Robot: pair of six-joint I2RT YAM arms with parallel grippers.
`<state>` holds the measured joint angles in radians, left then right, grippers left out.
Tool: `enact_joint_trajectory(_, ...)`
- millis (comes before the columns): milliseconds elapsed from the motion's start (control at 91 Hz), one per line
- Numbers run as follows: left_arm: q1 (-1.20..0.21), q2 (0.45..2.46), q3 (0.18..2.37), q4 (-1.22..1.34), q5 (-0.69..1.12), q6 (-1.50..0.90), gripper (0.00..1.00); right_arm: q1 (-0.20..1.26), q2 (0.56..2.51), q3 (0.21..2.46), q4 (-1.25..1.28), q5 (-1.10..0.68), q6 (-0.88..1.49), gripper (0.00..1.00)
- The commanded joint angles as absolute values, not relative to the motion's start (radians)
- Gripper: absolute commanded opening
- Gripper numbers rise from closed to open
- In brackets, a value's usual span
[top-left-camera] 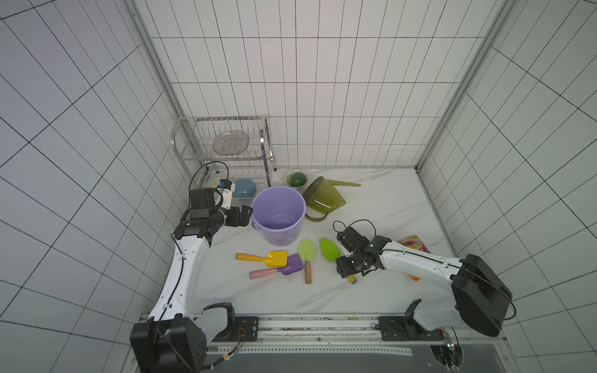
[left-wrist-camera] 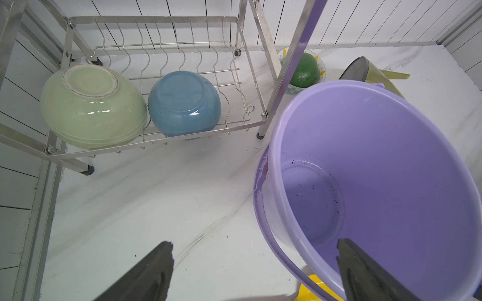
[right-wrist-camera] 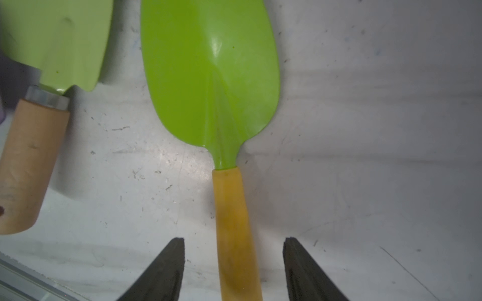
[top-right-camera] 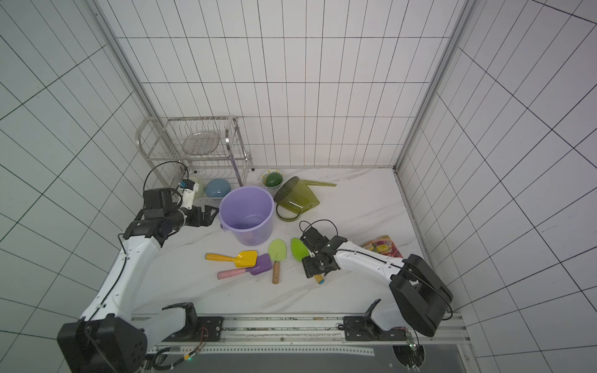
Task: Organize the gardening tools
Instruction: Pick up the gardening tool from the center of the board.
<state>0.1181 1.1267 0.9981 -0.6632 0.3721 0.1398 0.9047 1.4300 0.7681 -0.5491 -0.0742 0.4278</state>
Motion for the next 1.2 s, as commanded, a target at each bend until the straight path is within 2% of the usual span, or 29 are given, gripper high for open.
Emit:
enact_joint_trajectory(0,0.111,1.115,1.023,-0.680,0.383,0.149,0.99,0.916,1.463,0.750,-0.519,-0.080,0.445,0.58)
enact_joint_trajectory(275,0.100,1.121,1.029,-0.690,0.395,0.149,0.99,0.920,1.490,0.747,-0.509,-0.067,0.452,0.41)
enact_joint_trajectory(638,0.077,1.126,1.065,-0.734,0.434,0.148,0.99,0.920,1.410,0.744,-0.516,-0.022,0.453,0.22)
enact_joint_trajectory(978,0.016,1.146,1.146,-0.815,0.545,0.115,0.99,0.944,1.232,0.769,-0.502,0.108,0.406,0.17)
enact_joint_trajectory(1187,-0.093,1.179,1.215,-0.877,0.565,0.088,0.99,1.021,1.150,0.826,-0.459,0.198,0.326,0.17)
